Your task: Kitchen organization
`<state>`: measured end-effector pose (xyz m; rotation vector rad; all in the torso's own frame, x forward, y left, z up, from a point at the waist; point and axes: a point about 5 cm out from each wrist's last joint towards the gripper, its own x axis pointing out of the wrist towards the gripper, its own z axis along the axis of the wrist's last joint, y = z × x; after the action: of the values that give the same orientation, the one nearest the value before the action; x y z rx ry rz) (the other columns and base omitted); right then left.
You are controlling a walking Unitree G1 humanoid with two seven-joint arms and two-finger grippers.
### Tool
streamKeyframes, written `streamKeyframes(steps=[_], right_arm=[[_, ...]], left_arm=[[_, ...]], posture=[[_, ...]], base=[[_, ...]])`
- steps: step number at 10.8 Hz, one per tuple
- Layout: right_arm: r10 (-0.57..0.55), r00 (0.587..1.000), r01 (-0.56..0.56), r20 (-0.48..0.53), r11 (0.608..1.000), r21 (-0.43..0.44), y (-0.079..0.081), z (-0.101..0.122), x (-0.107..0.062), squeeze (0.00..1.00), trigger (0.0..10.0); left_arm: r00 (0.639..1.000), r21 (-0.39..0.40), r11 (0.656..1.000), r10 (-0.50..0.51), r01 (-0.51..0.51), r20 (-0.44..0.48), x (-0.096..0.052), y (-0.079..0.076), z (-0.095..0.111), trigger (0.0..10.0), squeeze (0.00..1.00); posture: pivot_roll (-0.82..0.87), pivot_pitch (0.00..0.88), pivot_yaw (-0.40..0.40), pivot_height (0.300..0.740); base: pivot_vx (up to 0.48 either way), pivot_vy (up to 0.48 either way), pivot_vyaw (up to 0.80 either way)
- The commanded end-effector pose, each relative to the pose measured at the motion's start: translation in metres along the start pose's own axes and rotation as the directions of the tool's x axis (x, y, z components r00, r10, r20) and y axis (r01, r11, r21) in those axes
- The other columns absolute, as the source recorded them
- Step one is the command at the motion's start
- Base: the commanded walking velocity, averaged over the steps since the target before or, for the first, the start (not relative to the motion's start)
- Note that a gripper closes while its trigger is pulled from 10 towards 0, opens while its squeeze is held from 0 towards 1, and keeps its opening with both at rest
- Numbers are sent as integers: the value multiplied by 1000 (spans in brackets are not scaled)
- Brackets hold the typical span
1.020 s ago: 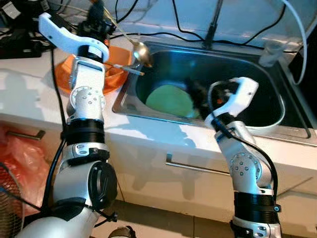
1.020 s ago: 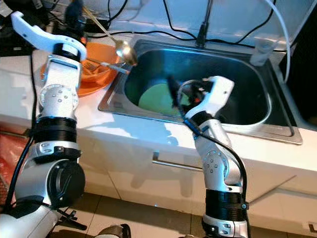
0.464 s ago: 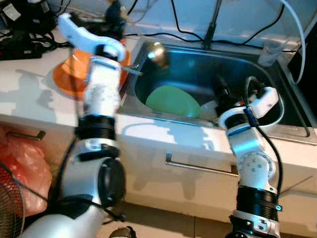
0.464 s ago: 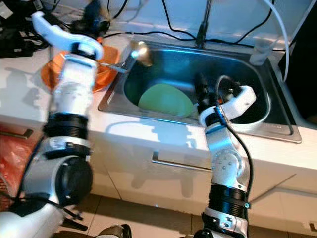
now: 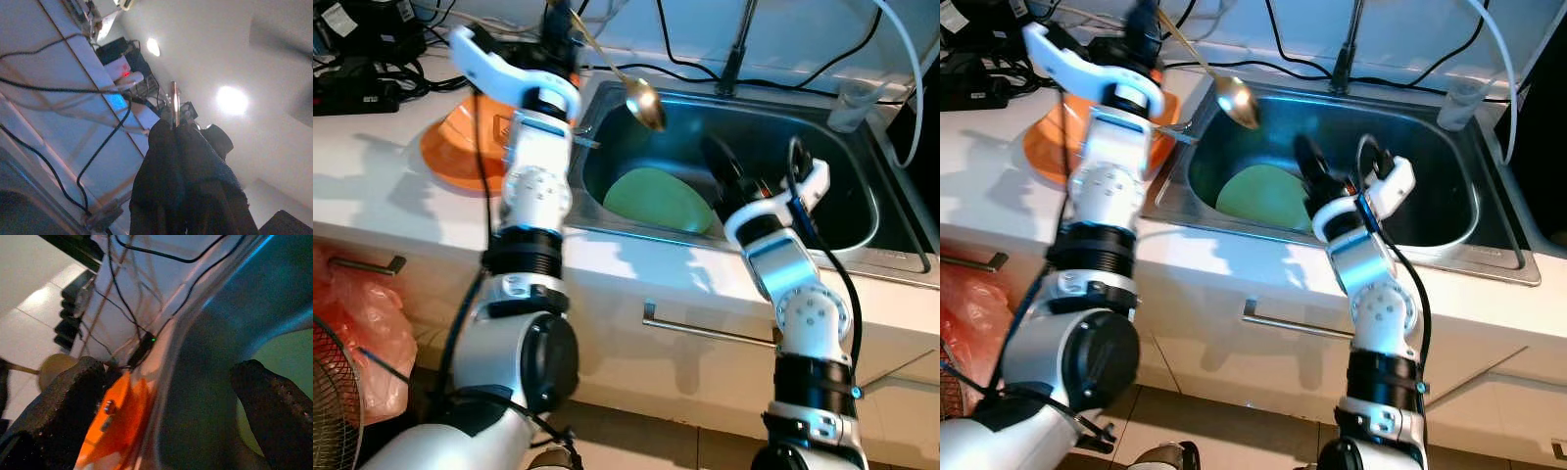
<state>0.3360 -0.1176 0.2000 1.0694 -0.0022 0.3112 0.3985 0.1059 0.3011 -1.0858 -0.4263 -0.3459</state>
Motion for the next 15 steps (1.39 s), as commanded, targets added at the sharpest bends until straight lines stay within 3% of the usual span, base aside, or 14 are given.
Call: streamKeyframes(steps=[1, 5, 9, 15], right_arm=[[122, 990, -113, -64, 984, 136, 31, -27, 13, 0, 10000], [275, 947, -247, -165, 954, 171, 53, -40, 19, 0, 10000], [306, 939, -278, -158, 945, 175, 53, -35, 23, 0, 10000], [364, 919, -330, -149, 920, 213, 61, -35, 25, 0, 10000]], left_arm=[[1000, 8, 1000, -1, 1, 1, 2, -5, -2, 0, 0], [1000, -22, 999, 28, -28, -4, -5, -3, -12, 0, 0], [998, -63, 996, 56, -57, -11, -11, -1, -17, 0, 0], [982, -179, 967, 167, -179, -84, -28, 17, -40, 0, 0]], posture=[[-79, 91, -30, 740], [-87, 102, -62, 740], [-85, 108, -72, 740], [-88, 112, -71, 740]], base=[[0, 0, 0], [0, 0, 0], [0, 0, 0], [0, 0, 0]])
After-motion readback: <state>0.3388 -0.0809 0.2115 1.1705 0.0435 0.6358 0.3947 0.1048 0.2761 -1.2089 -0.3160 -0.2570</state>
